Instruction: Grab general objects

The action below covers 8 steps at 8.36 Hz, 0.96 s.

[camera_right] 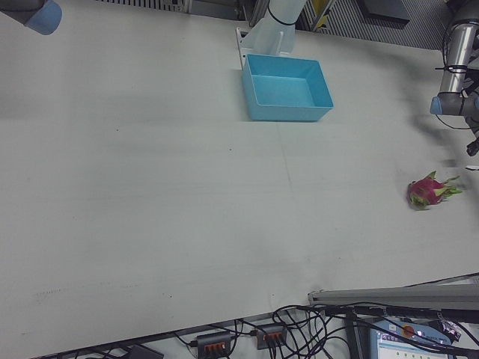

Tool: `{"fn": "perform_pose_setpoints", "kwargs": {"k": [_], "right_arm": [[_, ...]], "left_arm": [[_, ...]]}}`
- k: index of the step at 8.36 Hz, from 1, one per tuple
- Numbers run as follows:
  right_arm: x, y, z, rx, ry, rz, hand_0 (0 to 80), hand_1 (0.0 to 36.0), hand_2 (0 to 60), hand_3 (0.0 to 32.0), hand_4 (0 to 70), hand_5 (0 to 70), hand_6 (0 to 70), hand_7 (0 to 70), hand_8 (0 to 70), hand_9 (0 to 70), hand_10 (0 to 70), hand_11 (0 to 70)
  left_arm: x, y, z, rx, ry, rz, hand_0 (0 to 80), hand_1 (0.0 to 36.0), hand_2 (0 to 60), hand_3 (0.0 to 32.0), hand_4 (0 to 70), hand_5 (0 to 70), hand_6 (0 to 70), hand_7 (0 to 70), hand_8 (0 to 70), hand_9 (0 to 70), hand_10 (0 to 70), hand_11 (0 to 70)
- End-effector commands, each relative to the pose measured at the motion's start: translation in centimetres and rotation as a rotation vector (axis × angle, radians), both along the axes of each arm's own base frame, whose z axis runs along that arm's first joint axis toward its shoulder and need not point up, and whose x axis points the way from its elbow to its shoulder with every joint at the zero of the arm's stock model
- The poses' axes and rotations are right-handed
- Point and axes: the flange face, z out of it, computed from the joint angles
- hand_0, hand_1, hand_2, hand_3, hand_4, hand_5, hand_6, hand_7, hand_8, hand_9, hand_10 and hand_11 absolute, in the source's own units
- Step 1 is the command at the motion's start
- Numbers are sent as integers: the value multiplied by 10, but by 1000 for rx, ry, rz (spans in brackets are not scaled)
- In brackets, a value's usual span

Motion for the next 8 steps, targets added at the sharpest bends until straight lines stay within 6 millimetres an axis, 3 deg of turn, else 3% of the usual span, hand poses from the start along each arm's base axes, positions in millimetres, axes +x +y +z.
{"fn": "perform_pose_setpoints", "kwargs": {"k": [1, 8], "right_arm": [[0, 0, 0, 0, 0, 0, 0, 0, 0, 0, 0, 0, 0, 0, 0, 0, 0, 0], [0, 0, 0, 0, 0, 0, 0, 0, 0, 0, 0, 0, 0, 0, 0, 0, 0, 0]], "left_arm": [[0, 0, 0, -1, -1, 0, 497, 161, 28, 138, 32, 0, 0, 0, 0, 0, 21, 50], [0, -1, -1, 4, 2, 0, 496, 163, 32, 142, 33, 0, 0, 0, 0, 0, 19, 47]]}}
